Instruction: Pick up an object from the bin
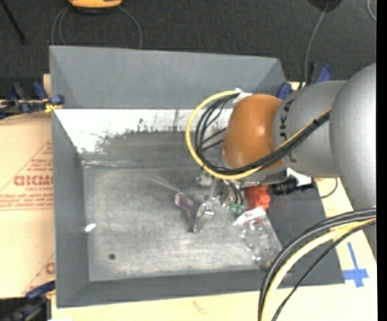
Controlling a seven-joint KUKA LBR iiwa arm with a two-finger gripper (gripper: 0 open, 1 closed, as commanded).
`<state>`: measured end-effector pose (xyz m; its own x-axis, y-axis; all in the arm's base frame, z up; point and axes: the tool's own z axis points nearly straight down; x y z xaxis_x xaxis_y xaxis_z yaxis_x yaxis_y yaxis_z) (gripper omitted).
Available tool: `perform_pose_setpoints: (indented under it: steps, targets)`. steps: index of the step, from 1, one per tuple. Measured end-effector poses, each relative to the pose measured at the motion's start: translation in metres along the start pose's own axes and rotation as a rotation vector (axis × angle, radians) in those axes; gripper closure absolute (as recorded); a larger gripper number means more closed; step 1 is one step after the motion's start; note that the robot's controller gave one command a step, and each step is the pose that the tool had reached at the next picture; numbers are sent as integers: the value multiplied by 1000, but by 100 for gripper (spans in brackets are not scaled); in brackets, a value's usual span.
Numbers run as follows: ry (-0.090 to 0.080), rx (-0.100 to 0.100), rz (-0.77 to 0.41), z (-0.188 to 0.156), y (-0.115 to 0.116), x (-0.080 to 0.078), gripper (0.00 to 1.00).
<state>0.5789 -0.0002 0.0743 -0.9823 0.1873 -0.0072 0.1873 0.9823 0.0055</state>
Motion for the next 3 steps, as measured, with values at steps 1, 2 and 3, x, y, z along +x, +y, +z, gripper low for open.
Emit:
perform_pose_setpoints:
  steps: [1,2,3]
  targets:
    - [-10,5,20,-1,15,8,0]
    - [-11,2,22,-2,17,7,100]
    - [1,4,23,-14,17,5,100]
